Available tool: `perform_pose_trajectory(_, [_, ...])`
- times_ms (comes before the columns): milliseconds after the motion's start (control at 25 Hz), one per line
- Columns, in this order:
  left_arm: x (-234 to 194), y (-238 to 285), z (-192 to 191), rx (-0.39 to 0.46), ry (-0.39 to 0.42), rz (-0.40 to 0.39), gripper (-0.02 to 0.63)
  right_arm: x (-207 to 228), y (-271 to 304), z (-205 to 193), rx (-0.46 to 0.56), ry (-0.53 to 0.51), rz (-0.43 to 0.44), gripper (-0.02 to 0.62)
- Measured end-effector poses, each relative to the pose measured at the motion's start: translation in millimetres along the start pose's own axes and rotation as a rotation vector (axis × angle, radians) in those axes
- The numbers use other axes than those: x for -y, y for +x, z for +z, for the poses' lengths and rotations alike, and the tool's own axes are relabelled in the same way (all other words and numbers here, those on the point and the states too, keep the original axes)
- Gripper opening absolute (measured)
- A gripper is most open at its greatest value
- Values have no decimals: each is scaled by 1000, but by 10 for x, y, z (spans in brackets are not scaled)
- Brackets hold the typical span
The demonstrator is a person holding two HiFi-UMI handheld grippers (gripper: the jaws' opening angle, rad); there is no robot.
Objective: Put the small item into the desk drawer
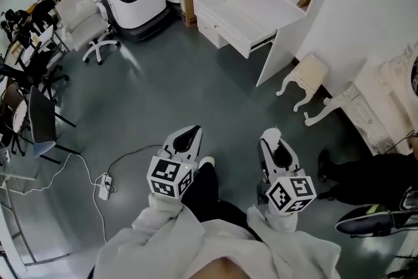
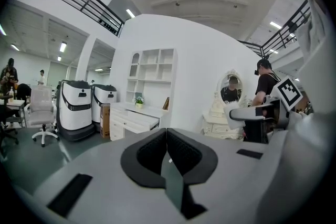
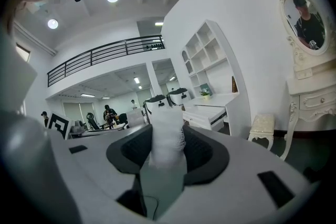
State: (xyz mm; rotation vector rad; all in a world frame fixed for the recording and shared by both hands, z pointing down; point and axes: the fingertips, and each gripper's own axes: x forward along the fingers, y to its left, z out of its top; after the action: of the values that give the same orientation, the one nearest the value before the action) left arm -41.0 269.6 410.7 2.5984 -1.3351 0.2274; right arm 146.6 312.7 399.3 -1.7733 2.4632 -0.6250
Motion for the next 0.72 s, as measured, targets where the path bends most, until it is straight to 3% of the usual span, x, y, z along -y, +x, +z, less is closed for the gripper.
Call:
perform_pose_trajectory(360, [-549,667,368,25,-10,-8,18,120,771,410,15,-24,-5,187])
perform_pose_trajectory(720, [-1142,1272,520,11,-11,-19,18,282,1543,575,13,-5,-32,187])
